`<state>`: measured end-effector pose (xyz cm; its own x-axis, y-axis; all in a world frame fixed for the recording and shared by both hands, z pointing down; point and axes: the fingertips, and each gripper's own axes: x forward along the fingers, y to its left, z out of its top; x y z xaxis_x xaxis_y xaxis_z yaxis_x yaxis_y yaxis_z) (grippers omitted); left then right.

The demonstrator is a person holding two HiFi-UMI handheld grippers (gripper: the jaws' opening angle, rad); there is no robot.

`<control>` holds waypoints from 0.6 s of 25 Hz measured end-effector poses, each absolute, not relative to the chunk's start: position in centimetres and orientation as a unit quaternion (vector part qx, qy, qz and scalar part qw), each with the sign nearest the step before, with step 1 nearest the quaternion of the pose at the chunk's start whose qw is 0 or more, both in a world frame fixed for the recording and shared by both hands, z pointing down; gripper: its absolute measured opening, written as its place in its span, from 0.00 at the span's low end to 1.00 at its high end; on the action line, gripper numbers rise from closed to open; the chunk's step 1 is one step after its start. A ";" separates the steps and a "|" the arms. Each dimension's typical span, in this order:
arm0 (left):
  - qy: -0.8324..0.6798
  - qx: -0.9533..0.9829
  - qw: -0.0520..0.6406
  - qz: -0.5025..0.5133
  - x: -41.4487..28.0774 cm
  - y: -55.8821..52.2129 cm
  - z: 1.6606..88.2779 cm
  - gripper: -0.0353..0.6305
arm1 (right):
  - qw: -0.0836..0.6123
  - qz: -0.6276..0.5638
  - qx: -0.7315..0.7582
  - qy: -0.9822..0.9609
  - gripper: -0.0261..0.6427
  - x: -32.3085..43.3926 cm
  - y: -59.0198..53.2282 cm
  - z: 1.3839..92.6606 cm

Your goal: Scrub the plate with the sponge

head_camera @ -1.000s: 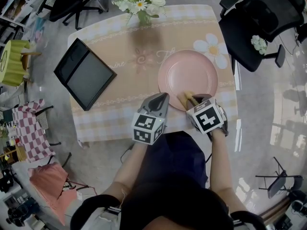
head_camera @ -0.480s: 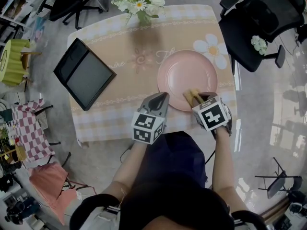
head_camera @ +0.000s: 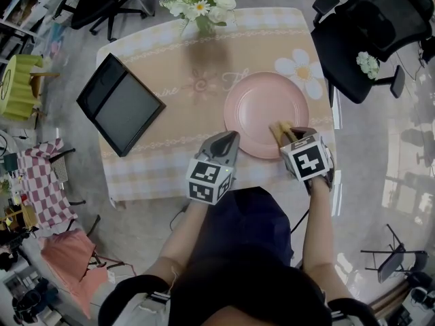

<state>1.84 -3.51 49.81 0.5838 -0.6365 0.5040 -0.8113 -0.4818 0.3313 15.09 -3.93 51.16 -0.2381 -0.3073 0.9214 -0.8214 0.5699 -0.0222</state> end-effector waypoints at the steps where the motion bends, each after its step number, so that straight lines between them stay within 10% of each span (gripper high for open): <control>1: -0.428 0.846 0.276 0.158 1.8 -3.5 49.8 0.08 | 0.485 0.265 0.384 -0.740 0.11 15.3 -4.1 51.2; 15: -0.434 0.843 0.277 0.157 1.3 -3.7 49.8 0.08 | 0.482 0.246 0.430 -0.723 0.11 16.9 -5.9 51.3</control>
